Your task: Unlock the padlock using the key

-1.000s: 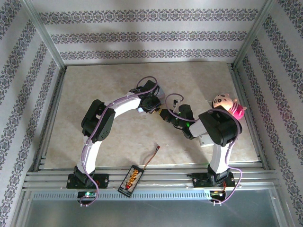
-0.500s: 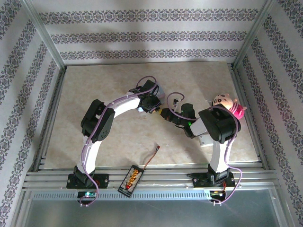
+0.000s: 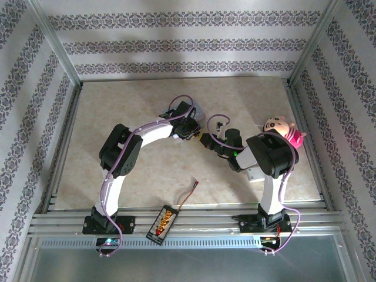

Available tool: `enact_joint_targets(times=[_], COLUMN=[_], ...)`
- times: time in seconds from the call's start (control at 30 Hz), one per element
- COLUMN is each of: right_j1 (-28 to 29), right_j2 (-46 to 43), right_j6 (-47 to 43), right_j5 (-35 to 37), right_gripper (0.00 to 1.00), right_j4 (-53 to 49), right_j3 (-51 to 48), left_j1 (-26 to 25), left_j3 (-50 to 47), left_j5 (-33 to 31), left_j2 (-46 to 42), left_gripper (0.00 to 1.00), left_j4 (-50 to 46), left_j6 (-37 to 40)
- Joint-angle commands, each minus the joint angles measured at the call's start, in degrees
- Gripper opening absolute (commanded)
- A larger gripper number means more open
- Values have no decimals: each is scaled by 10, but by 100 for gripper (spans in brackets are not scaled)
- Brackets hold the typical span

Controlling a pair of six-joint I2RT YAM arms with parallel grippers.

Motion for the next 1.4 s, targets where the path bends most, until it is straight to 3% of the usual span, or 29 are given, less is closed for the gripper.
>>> enact_joint_targets(times=[0.0, 0.13, 0.8, 0.87, 0.97, 1.1, 1.37], right_j1=[18, 19, 27, 32, 39, 43, 47], right_j2=[-17, -20, -21, -21, -21, -24, -32], right_j6=[-7, -9, 8, 13, 16, 20, 34], right_j5=[11, 17, 45, 53, 64, 79, 105], right_gripper=[0, 0, 0, 0, 0, 0, 0], right_j4=[136, 137, 118, 115, 109, 105, 103], right_j3=[23, 18, 14, 15, 16, 12, 1], left_j1=[-36, -29, 2, 4, 7, 14, 27], left_j3=[-37, -55, -195, -211, -224, -241, -305], left_j5=[163, 146, 37, 32, 26, 13, -39], left_j2=[2, -12, -134, -145, -156, -171, -215], left_gripper=[41, 60, 63, 79, 93, 93, 72], left_j4=[-11, 4, 65, 88, 102, 112, 215], left_j6=[-43, -40, -37, -39, -39, -34, -10])
